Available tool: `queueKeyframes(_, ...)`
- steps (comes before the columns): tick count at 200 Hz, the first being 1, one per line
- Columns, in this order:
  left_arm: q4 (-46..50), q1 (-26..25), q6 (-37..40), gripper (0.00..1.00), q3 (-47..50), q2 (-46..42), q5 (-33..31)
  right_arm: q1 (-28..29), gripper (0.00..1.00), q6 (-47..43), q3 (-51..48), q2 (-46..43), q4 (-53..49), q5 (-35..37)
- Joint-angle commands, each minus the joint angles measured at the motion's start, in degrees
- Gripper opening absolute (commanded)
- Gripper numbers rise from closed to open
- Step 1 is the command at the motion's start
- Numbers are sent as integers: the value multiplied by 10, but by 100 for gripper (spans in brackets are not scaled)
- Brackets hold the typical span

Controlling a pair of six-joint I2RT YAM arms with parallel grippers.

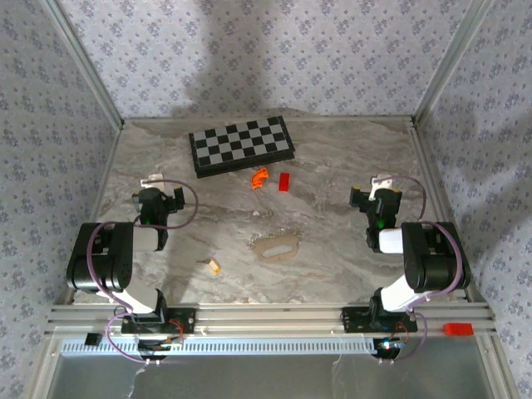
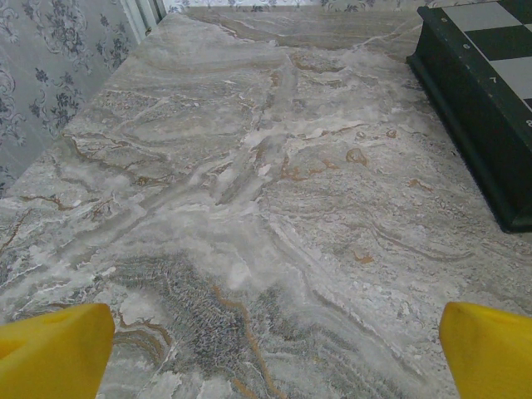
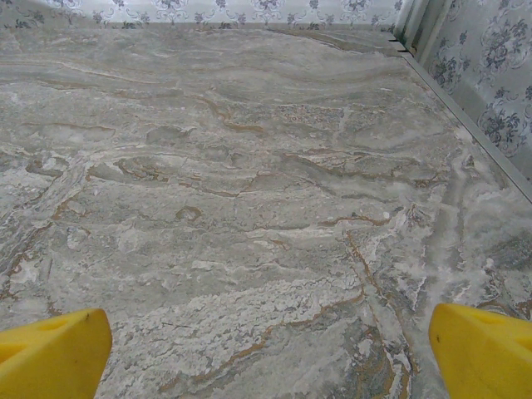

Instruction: Put the keys on the keyring

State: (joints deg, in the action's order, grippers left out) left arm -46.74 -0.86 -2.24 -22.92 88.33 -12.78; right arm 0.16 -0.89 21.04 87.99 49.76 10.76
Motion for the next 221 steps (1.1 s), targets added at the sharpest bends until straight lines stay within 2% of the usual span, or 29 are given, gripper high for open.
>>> queueKeyframes(1,-16,1,-8,100,1,-3,9,0,100,7,-1,-1,10,11)
queueKeyframes(221,-8,0,-4,100,-1,-10,20,2,100,6,-2,-2,15,12)
